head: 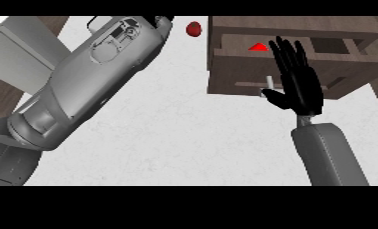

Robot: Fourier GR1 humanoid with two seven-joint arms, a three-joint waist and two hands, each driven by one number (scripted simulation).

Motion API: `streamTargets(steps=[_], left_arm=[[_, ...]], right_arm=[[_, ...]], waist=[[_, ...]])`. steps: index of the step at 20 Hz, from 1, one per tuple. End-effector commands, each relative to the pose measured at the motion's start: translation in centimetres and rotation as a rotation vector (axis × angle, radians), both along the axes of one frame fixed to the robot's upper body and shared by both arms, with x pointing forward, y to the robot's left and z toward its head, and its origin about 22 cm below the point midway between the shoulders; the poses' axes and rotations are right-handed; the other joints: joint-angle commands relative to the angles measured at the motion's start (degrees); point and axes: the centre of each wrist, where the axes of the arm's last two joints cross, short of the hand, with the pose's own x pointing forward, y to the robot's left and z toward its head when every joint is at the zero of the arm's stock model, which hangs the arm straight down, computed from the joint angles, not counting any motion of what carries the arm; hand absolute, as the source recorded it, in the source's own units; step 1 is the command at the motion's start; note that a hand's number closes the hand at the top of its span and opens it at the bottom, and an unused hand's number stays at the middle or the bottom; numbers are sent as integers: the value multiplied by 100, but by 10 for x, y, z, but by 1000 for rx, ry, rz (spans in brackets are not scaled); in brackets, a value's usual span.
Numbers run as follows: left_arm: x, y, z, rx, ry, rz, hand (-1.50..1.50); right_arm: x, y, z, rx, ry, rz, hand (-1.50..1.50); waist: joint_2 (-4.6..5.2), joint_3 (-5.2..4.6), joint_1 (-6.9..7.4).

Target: Pick up the can, place it into the drawer and close the drawer

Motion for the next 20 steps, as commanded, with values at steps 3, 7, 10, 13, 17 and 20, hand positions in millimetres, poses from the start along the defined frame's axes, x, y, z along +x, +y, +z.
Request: streamTargets(steps=[3, 7, 10, 13, 17, 20], left_arm=[[-11, 26, 8, 16, 28, 5, -150], [-14, 50, -7, 22, 21, 0, -150], [-17, 66, -14, 14, 54, 12, -150], [-23, 66, -20, 26, 51, 23, -150], [-35, 78, -12, 9, 57, -9, -150], [-40, 75, -21, 24, 74, -12, -150]], right_arm=[[20, 7, -34, -50, 34, -47, -150], [36, 4, -43, -63, -15, -73, -150], [63, 18, -19, -42, -61, -80, -150], [71, 26, -22, -54, -78, -89, -150], [90, 10, 0, -53, -90, -124, -150], [97, 20, 6, -61, -130, -137, -150]], waist=[[69, 75, 66], [120, 78, 132], [127, 76, 95], [144, 78, 92], [144, 77, 170], [174, 79, 203]])
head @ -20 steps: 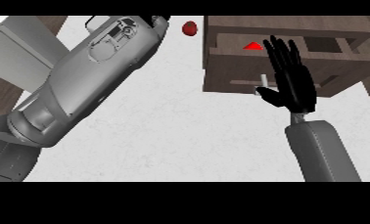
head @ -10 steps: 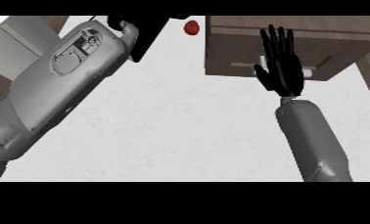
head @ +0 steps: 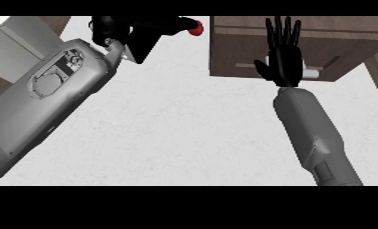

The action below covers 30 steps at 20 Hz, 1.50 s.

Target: Pick up the can, place it into the drawer and close the drawer

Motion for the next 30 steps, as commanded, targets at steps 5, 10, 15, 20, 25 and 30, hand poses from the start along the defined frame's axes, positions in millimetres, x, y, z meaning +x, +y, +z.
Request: streamTargets(steps=[5, 10, 15, 20, 25, 30], left_arm=[[-9, 10, -14, 17, -9, -12, -150], [-19, 13, -34, 28, -13, -1, -150], [-26, 25, -34, 18, -1, -7, -150], [-36, 23, -45, 25, -12, -47, -150], [-40, 40, -39, 10, -5, -34, -150], [-43, 39, -49, 10, 4, -10, -150]], right_arm=[[42, 8, 56, -19, -7, -11, -150], [49, 6, 64, -13, 16, -21, -150], [55, 8, 74, -13, 16, -9, -150], [60, 28, 84, 35, 18, 19, -150], [61, 38, 92, 233, -31, 104, -150], [62, 36, 95, 404, -52, 160, -150]], waist=[[179, 10, 195], [190, 10, 182], [195, 11, 223], [235, 12, 327], [198, 26, 337], [155, 27, 177]])
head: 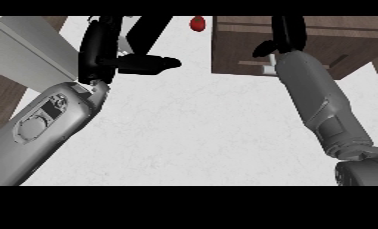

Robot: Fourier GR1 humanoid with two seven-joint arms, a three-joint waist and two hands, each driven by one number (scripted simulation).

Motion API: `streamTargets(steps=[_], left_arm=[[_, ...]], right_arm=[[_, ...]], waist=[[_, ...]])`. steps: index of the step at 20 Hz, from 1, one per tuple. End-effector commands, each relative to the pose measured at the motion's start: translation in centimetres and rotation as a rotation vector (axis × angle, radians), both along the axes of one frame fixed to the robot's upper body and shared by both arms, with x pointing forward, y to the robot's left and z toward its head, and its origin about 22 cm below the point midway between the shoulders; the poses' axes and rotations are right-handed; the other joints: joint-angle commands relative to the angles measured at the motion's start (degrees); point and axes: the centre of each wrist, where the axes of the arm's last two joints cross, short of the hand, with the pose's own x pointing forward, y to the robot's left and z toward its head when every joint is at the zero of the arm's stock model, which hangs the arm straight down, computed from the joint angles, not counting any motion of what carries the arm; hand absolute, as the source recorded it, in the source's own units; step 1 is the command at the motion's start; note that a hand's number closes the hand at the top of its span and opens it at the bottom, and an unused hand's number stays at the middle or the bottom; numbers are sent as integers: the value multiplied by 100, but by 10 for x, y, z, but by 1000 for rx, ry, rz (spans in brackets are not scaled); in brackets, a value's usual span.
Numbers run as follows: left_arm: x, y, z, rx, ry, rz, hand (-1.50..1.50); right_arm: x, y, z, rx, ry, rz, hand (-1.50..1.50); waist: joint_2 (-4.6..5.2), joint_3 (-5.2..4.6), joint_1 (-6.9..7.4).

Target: Pick up the can, place it into the drawer and close the drawer

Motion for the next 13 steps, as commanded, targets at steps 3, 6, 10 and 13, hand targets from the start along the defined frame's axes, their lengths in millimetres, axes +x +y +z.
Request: streamTargets(steps=[3, 6, 10, 13], left_arm=[[-6, 16, -5, -5, 4, 11, -150], [-8, 14, -18, -7, 29, 34, -150], [-7, 27, -10, -16, 10, 41, -150], [-12, 35, -2, -10, 13, 35, -150]], right_arm=[[12, 34, 36, 312, -74, 98, -150], [12, 49, 37, 487, -60, 143, -150], [17, 48, 51, 607, -31, 182, -150], [11, 38, 27, 626, -50, 146, -150]], waist=[[-31, -7, 158], [-83, -8, -13], [-61, -19, -8], [-72, -18, -14]])
